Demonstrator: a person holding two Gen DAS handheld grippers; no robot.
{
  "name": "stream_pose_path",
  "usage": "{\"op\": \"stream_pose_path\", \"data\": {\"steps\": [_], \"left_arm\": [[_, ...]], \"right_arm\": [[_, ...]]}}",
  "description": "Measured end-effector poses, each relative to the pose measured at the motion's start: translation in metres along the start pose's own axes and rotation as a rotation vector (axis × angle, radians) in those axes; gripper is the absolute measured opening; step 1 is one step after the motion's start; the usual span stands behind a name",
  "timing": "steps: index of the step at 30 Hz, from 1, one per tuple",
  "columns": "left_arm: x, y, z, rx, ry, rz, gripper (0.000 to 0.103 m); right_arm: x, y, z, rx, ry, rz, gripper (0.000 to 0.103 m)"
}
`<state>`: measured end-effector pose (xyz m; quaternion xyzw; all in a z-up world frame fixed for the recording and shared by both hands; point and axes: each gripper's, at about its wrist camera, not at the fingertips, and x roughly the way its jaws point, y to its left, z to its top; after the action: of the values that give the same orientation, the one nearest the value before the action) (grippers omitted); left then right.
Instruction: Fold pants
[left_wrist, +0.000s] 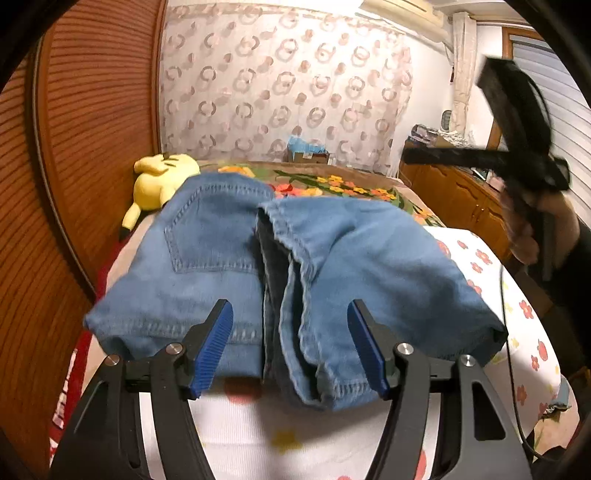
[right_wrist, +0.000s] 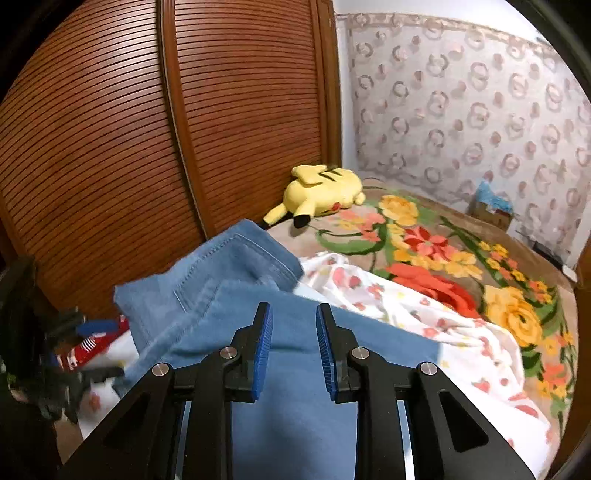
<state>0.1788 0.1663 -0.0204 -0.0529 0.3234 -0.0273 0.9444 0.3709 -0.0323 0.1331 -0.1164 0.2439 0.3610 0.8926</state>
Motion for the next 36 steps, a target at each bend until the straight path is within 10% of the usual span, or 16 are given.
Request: {"op": "stream_pose_path", "data": {"steps": [11, 25, 36], "left_arm": [[0.022, -0.003, 0.032, 0.059, -0.007, -0.002, 0.065], [0.092, 0.013, 0.072, 0.067, 0.09, -0.005, 0.053], [0.11, 0.012, 0.082, 0.11, 0.111, 0.005, 0.017]], "right_arm": [[-0.084, 0.003, -0.061, 0.07, -0.008, -0.104, 0.046], [-0.053, -0.013, -0.096, 0.154, 0.089, -0.077, 0.047], [-0.034, -0.032, -0.093, 0.207, 0.119, -0.038, 0.047]]}}
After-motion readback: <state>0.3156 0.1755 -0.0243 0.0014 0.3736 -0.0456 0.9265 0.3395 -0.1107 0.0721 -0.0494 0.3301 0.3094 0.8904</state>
